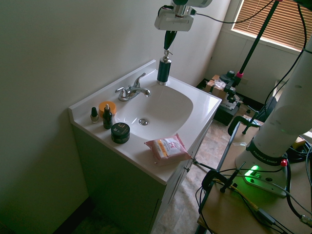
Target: Sanitize yourself
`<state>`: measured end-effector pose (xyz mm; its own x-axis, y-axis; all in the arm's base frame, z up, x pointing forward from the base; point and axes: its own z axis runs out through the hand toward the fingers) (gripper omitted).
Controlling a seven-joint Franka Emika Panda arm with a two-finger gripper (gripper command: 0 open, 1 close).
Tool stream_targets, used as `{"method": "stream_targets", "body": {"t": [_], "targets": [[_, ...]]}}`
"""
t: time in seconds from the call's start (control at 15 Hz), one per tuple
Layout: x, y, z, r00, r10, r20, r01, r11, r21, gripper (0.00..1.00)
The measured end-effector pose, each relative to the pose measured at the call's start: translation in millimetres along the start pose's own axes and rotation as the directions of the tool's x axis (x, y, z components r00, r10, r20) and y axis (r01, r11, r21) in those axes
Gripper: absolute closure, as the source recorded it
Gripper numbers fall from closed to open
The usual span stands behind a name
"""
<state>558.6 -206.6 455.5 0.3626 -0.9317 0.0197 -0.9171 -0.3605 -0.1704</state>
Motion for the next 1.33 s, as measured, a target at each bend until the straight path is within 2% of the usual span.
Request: {"method": "stream_targets", "body": {"t": [0.2, 0.6, 1.33], "targets": [[-39, -14, -17, 0.997, -0.08, 0.001, 0.08, 0.997, 0.008, 0.0], [-124, -5, 18, 0.97, -0.242, 0.039, 0.244, 0.966, -0.087, 0.0], [-187, 41, 67, 0.948, -0.312, 0.067, 0.318, 0.937, -0.144, 0.0]]}}
